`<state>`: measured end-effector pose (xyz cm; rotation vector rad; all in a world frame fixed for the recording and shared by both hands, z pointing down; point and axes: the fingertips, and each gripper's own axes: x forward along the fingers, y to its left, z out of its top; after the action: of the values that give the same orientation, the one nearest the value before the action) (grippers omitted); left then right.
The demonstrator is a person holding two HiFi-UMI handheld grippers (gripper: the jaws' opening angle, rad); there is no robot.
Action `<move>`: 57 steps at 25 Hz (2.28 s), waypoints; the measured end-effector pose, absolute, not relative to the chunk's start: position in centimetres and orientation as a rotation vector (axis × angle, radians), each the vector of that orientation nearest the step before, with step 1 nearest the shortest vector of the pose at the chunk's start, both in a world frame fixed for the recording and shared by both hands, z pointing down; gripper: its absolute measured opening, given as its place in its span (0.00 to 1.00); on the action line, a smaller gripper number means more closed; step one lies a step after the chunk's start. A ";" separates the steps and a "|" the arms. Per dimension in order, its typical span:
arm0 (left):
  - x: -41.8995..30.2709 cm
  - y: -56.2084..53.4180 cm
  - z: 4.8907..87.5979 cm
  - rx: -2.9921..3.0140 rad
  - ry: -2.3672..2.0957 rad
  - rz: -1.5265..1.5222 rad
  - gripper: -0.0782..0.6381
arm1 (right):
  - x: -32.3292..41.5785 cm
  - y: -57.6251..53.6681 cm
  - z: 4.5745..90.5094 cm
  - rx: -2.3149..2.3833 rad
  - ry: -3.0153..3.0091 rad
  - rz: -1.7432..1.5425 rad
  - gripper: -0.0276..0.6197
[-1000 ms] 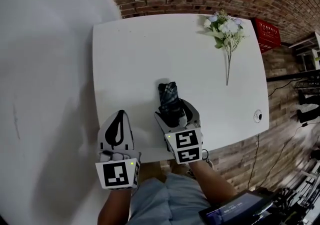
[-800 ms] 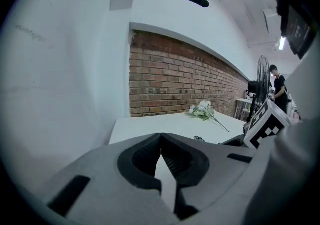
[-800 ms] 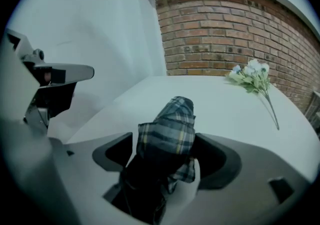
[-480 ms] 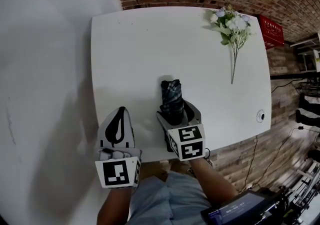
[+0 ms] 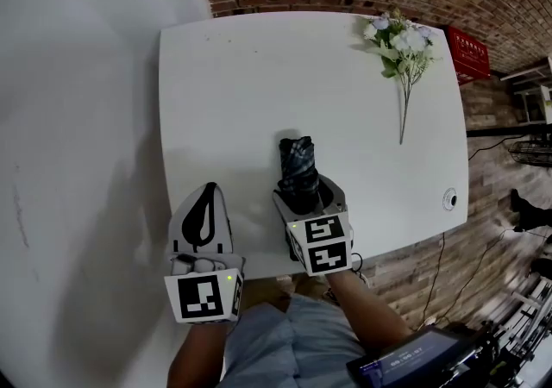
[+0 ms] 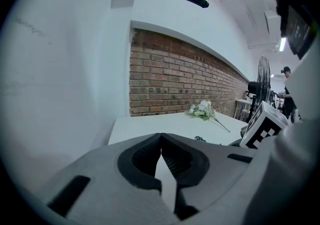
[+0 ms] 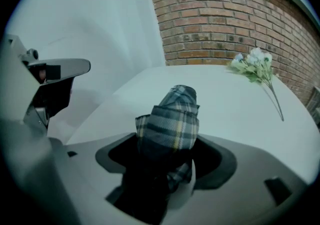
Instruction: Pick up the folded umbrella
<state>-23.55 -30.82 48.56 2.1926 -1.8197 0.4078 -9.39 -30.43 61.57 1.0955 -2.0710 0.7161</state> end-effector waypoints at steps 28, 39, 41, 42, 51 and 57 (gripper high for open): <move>-23.2 -29.5 44.3 2.230 -1.879 0.380 0.12 | -10.0 -30.8 56.3 1.171 -2.247 0.726 0.35; -21.7 -28.5 41.1 2.286 -1.919 0.349 0.12 | -9.3 -31.0 51.4 1.227 -2.352 0.628 0.35; -21.4 -28.4 40.2 2.299 -1.930 0.341 0.12 | -9.0 -31.0 50.2 1.242 -2.373 0.611 0.35; -21.3 -28.3 39.6 2.307 -1.938 0.336 0.12 | -8.8 -31.0 49.6 1.249 -2.386 0.601 0.35; -19.5 -26.7 35.3 2.353 -2.004 0.304 0.12 | -7.1 -30.3 43.8 1.300 -2.494 0.479 0.35; -18.6 -25.3 32.0 2.382 -2.065 0.261 0.12 | -6.1 -29.4 39.4 1.325 -2.562 0.365 0.35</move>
<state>-18.58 -25.34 32.03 2.3824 -2.0648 0.2606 -6.07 -29.38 39.42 1.3254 -2.5616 0.3649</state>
